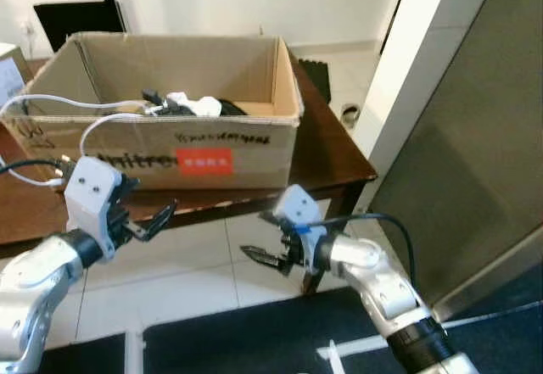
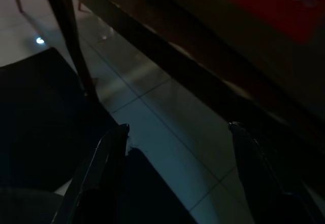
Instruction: Picking trash to rubbish bin
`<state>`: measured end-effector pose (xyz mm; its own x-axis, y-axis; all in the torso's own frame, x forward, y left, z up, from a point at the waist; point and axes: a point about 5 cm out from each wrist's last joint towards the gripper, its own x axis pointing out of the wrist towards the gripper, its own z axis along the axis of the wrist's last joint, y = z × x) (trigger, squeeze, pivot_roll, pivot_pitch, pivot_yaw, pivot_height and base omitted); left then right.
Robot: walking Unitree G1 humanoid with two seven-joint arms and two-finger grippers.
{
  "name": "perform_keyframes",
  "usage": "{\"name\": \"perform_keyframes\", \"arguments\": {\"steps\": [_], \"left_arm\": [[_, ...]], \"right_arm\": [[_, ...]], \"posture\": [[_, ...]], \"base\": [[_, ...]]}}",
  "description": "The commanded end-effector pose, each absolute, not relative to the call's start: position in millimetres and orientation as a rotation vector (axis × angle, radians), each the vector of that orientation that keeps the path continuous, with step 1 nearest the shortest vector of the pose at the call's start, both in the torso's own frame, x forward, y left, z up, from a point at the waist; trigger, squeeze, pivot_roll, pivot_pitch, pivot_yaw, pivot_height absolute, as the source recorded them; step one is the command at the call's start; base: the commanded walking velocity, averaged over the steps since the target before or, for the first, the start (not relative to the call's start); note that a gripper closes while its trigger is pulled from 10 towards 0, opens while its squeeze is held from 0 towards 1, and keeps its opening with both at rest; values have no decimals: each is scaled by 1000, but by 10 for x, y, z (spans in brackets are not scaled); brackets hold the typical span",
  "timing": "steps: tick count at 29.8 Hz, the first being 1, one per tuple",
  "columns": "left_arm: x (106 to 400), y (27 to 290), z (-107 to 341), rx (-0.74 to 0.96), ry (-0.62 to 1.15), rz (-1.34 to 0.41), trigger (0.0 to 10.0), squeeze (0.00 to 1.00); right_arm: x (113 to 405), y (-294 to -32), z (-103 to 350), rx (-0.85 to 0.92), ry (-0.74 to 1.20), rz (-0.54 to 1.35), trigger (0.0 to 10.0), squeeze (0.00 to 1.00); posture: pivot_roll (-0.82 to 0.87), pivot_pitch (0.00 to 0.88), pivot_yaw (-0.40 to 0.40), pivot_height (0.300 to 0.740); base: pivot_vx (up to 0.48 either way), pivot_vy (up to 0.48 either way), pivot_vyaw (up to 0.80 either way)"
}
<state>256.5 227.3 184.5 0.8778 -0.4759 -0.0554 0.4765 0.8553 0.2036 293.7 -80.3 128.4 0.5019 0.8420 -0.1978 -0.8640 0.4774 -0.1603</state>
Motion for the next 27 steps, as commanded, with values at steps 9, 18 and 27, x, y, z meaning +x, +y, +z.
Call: {"name": "perform_keyframes", "arguments": {"steps": [9, 18, 27], "left_arm": [[2607, 2232, 1776, 255, 56, -474, 10000, 0], [2724, 2244, 1787, 289, 63, -386, 10000, 0], [2783, 2297, 1766, 305, 85, -333, 10000, 0]], "right_arm": [[2896, -764, 1239, -250, 104, 1059, 10000, 0], [2887, -760, 1230, -245, 104, 1053, 10000, 0], [2885, -776, 1224, -246, 105, 1046, 10000, 0]], "posture": [[47, 122, -13, 740], [48, 124, -4, 740], [46, 124, 0, 740]], "base": [[0, 383, 0], [0, -320, 0], [0, -121, 0]]}}
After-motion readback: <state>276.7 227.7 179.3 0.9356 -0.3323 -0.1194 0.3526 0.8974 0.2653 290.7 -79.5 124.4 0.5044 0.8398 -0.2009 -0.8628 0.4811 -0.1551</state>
